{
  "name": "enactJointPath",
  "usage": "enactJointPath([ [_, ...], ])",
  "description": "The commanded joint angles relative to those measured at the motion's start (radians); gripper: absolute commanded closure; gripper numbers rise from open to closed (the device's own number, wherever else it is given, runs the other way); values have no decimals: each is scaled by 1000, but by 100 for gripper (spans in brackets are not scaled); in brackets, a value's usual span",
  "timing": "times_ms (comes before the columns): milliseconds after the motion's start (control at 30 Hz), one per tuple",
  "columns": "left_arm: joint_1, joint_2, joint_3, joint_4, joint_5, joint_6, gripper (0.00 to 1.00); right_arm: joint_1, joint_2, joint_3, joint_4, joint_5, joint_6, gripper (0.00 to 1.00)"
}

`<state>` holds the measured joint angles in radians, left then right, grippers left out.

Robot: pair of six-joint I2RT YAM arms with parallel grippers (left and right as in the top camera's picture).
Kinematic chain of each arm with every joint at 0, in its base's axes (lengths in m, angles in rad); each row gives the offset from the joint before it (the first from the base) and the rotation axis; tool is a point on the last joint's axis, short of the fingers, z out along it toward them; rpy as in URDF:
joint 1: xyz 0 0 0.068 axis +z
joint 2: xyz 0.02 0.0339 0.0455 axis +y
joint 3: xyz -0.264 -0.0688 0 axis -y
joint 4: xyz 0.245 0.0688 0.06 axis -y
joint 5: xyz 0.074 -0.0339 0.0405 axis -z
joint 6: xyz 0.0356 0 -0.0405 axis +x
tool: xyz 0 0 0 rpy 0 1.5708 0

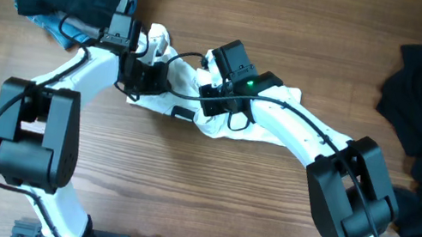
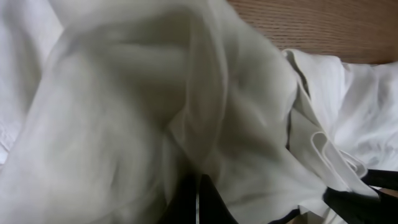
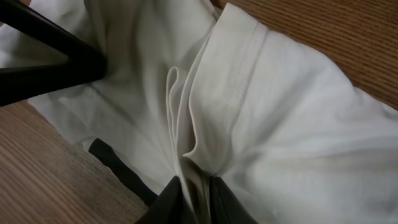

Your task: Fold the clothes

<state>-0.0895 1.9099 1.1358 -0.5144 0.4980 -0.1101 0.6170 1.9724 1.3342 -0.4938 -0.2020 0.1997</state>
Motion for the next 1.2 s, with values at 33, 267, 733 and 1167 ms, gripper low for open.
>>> enactJointPath([
  [33,4,58,-10,-31,-171,1,96,-3,-19,-3,-2,-5,-14,82],
  [267,49,58,-10,-63,-302,-11,96,-27,-24,-3,-63,45,-13,86],
  [733,85,58,-10,-73,-229,-25,55,-336,-447,-3,-326,129,56,96],
  [1167,87,58,-10,-80,-231,-24,30,-696,-463,-3,-555,343,-162,96],
])
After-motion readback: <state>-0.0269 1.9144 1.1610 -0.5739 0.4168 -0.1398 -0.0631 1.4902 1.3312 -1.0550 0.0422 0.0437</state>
